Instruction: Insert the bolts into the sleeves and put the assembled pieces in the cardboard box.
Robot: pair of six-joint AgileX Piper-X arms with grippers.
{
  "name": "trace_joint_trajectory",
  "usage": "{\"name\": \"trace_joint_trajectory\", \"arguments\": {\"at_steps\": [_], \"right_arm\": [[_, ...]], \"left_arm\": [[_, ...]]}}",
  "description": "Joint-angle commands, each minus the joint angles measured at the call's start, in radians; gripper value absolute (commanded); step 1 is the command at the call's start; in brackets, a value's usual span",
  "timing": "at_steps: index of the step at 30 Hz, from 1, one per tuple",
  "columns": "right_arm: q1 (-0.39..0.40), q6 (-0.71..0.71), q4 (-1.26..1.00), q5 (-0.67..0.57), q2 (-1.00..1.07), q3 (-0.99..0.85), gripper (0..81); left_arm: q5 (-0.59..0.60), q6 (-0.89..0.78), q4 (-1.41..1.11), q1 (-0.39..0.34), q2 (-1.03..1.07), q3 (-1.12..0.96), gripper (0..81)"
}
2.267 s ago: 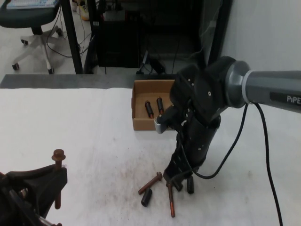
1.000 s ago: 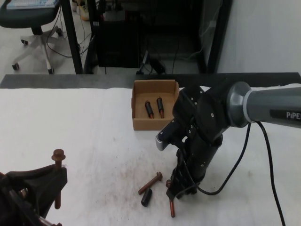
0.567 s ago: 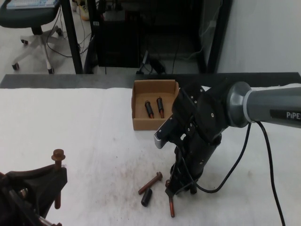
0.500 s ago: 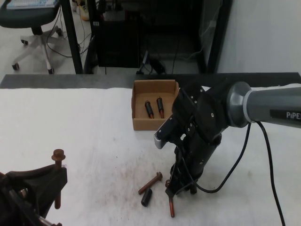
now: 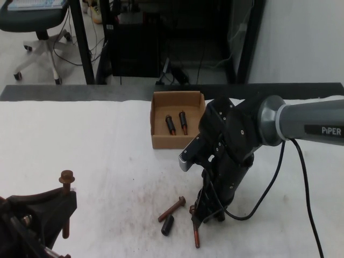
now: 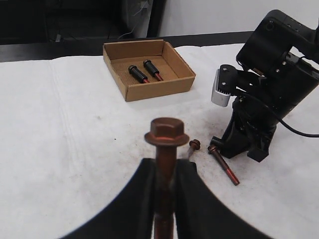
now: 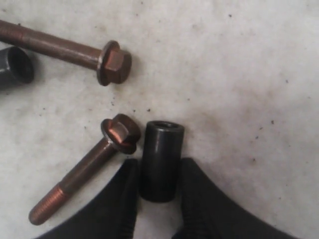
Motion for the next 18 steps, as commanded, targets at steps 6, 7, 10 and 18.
{"name": "trace_joint_trajectory", "arguments": {"at_steps": [6,7,10,18], "right_arm": [[-0.004,-0.008,-0.067,-0.018,0.016,0.001,31.5],[-0.004,-0.008,-0.076,-0.018,0.016,0.001,32.0],[-0.004,-0.008,-0.088,-0.018,0.016,0.001,31.4],[-0.004,-0.008,-0.073,-0.018,0.016,0.001,11.6]], "left_arm": [[-0.009,0.004,-0.012,0.002,-0.005,-0.001,0.3],[-0.009,0.004,-0.012,0.002,-0.005,-0.001,0.3],[-0.009,0.004,-0.012,0.002,-0.005,-0.001,0.3],[-0.009,0.004,-0.012,0.002,-0.005,-0.001,0.3]]}}
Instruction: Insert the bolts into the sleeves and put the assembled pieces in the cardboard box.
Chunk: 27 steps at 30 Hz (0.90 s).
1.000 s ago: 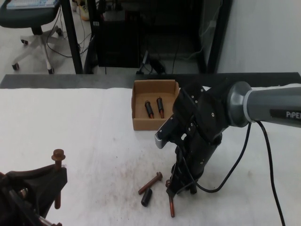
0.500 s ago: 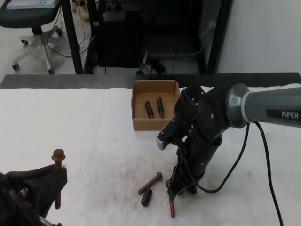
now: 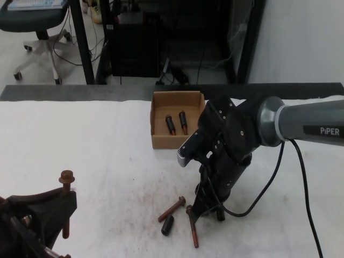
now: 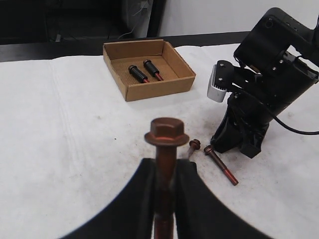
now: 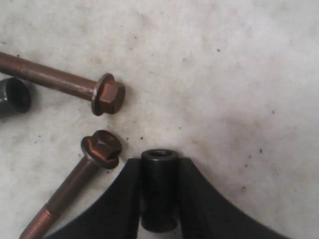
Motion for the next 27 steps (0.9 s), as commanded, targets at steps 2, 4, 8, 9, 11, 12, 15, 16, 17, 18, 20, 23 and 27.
{"name": "trace_joint_trajectory", "arguments": {"at_steps": [2,4,8,9,11,12,15,16,17,18,20,23,27], "right_arm": [[-0.004,-0.008,-0.003,-0.014,0.011,0.001,13.6],[-0.004,-0.008,0.008,-0.024,0.011,0.001,18.6],[-0.004,-0.008,0.040,-0.031,0.011,0.001,33.0],[-0.004,-0.008,0.042,-0.031,0.011,0.001,36.1],[-0.004,-0.008,0.043,-0.031,0.011,0.001,37.2],[-0.004,-0.008,0.043,-0.031,0.011,0.001,37.0],[-0.004,-0.008,0.050,-0.031,0.011,0.001,33.9],[-0.004,-0.008,0.056,-0.031,0.011,0.001,32.7],[-0.004,-0.015,0.062,-0.031,0.011,0.001,31.9],[-0.004,-0.029,0.067,-0.031,0.011,0.001,31.9],[-0.004,-0.057,0.084,-0.016,0.011,0.001,31.9],[-0.004,-0.083,0.094,0.015,0.011,0.001,31.9],[-0.004,-0.083,0.086,0.019,0.011,0.001,31.9]], "left_arm": [[-0.024,0.004,-0.012,0.002,-0.005,-0.001,0.3],[-0.031,0.004,-0.012,0.002,-0.005,-0.001,0.3],[-0.031,0.004,-0.012,0.002,-0.005,-0.001,0.3],[-0.031,0.004,-0.012,0.002,-0.005,-0.001,0.3],[-0.031,0.004,-0.012,0.002,-0.005,-0.001,0.3],[-0.031,0.004,-0.012,0.002,-0.005,-0.001,0.3],[-0.031,0.004,-0.012,0.002,-0.005,-0.001,0.3],[-0.031,0.004,-0.012,0.002,-0.005,-0.001,0.3],[-0.031,0.004,-0.012,0.002,-0.005,-0.001,0.3],[-0.031,0.004,-0.012,0.002,-0.005,-0.001,0.3],[-0.031,0.004,-0.012,0.002,-0.005,-0.001,0.3],[-0.031,0.004,-0.012,0.002,-0.005,-0.001,0.3],[-0.031,0.004,-0.012,0.002,-0.005,-0.001,0.3]]}}
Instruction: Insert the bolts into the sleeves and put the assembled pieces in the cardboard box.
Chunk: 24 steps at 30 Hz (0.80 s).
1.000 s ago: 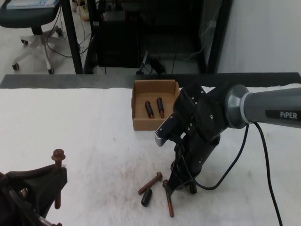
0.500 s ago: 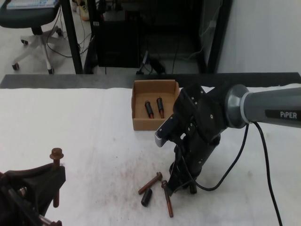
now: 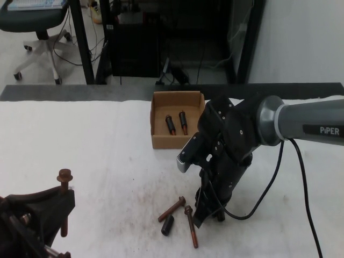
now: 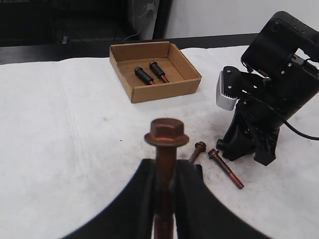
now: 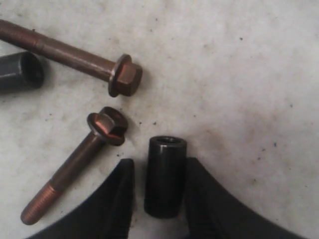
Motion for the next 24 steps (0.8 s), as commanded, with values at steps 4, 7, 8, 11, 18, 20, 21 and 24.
{"name": "trace_joint_trajectory", "arguments": {"at_steps": [4,7,8,11,18,20,21,24], "right_arm": [[-0.004,-0.010,0.024,0.030,0.011,0.005,31.9],[-0.004,-0.010,0.021,0.077,0.011,0.005,30.2],[-0.004,-0.010,0.021,0.080,0.011,0.005,27.5],[-0.004,-0.010,0.025,0.092,0.011,0.005,11.8],[-0.004,0.049,0.074,0.070,-0.011,0.005,0.4],[-0.015,0.129,0.074,-0.034,-0.044,0.004,0.4],[-0.022,0.169,0.065,-0.125,-0.067,0.004,0.4],[-0.058,0.246,0.015,-0.432,-0.142,0.004,0.4]], "left_arm": [[-0.014,0.004,-0.012,0.002,-0.005,-0.001,0.3],[-0.014,0.004,-0.012,0.002,-0.005,-0.001,0.3],[-0.014,0.004,-0.012,0.002,-0.005,-0.001,0.3],[-0.014,0.004,-0.012,0.002,-0.005,-0.001,0.3],[0.000,-0.001,-0.116,0.002,-0.005,-0.001,0.3],[0.054,-0.001,-0.209,0.002,-0.005,-0.001,0.3],[0.099,-0.007,-0.264,0.002,-0.005,-0.001,0.3],[0.211,-0.096,-0.425,0.002,0.005,-0.001,0.3]]}}
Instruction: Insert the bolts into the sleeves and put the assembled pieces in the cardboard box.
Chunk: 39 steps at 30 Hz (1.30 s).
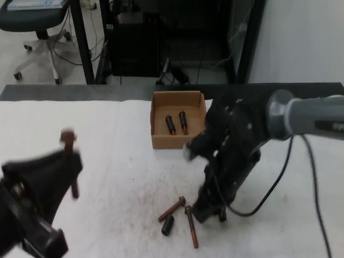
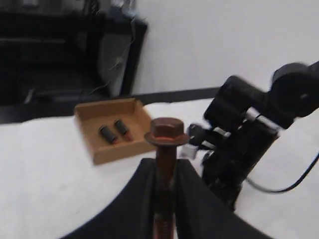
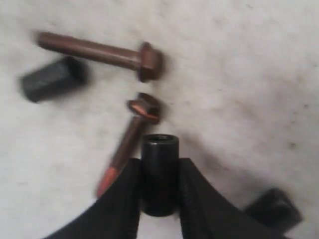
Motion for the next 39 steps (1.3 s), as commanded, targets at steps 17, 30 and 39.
{"name": "trace_joint_trajectory", "arguments": {"at_steps": [17,30,39], "right_arm": [[-0.117,0.016,-0.269,-0.853,-0.577,0.188,0.6],[-0.041,0.015,-0.611,-0.432,-0.657,0.392,0.8],[0.057,0.022,-0.938,-0.353,-0.655,0.398,0.8]], "left_arm": [[0.507,-0.408,-1.110,0.002,0.608,-0.097,0.3],[0.527,-0.236,-1.144,0.002,0.756,-0.153,0.3],[0.532,-0.218,-1.104,0.001,0.756,-0.153,0.3]]}}
